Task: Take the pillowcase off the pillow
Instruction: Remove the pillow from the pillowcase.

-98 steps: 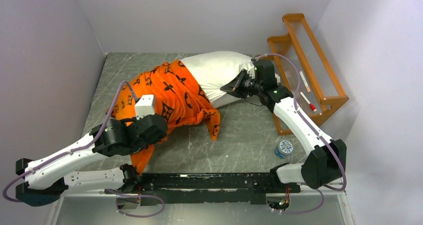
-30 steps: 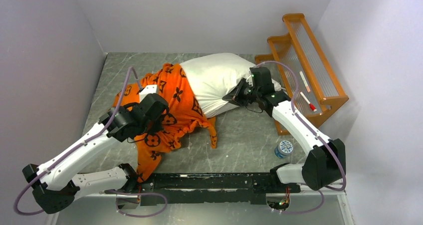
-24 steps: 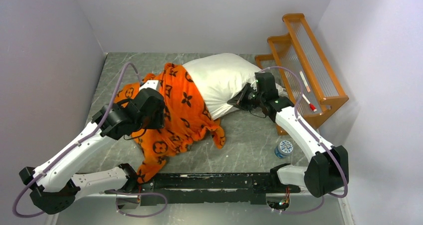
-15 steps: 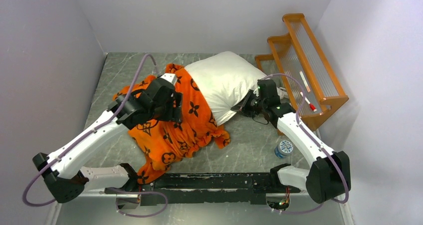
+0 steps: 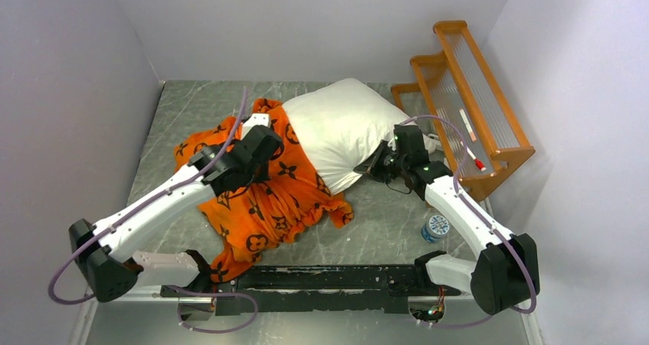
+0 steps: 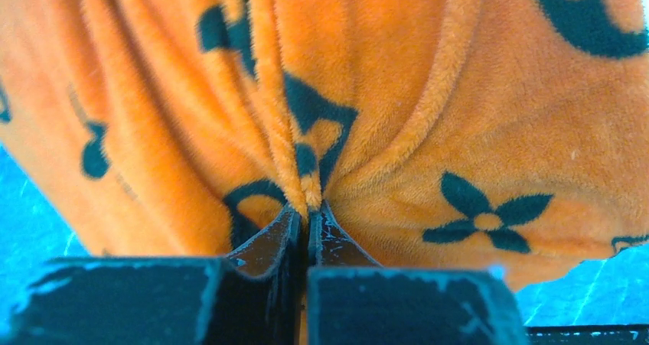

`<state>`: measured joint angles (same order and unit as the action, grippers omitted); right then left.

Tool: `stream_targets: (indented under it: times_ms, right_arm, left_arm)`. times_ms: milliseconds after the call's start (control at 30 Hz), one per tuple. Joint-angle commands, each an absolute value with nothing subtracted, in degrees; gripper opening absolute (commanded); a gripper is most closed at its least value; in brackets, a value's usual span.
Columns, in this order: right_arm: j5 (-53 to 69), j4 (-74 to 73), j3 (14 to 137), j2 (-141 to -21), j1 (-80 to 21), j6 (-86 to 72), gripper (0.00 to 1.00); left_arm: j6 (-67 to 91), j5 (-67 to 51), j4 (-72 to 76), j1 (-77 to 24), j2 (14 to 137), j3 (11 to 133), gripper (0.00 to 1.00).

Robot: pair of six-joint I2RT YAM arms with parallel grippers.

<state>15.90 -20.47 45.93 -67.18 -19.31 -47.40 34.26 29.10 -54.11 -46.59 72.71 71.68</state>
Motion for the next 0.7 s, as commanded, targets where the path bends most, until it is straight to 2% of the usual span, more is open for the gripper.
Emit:
stream_targets:
  times_ms: [0,200,367,500,600,667]
  right_arm:
    - [6.26,-24.59,48.78,-69.15,-18.15,-44.04,0.00]
    - [6.36,-24.87,49.08,-69.68,-17.88,-42.89,0.00]
    - [13.37,-24.44,48.10,-66.53,-17.96,-40.70,0.01]
    - [18.88,-26.60,50.06,-61.88,-17.97,-38.07,0.11]
    - [22.41,-27.73,53.49,-57.16,-17.96,-36.52,0.23]
    - [25.17,-26.51,55.93,-55.14,-18.01,-36.10,0.35]
  left_arm:
    - [40.47,40.81,-65.45,-45.05,64.67,66.53,0.05]
    - [45.92,44.07,-79.53,-44.72,56.64,67.20,0.05]
    - [39.70,37.62,-75.11,-44.68,56.24,65.83,0.05]
    - [34.98,32.21,-68.27,-44.73,57.04,64.13,0.05]
    - [32.84,28.23,-63.57,-44.73,57.05,63.25,0.05]
    - [32.07,25.52,-60.31,-44.69,56.76,62.47,0.05]
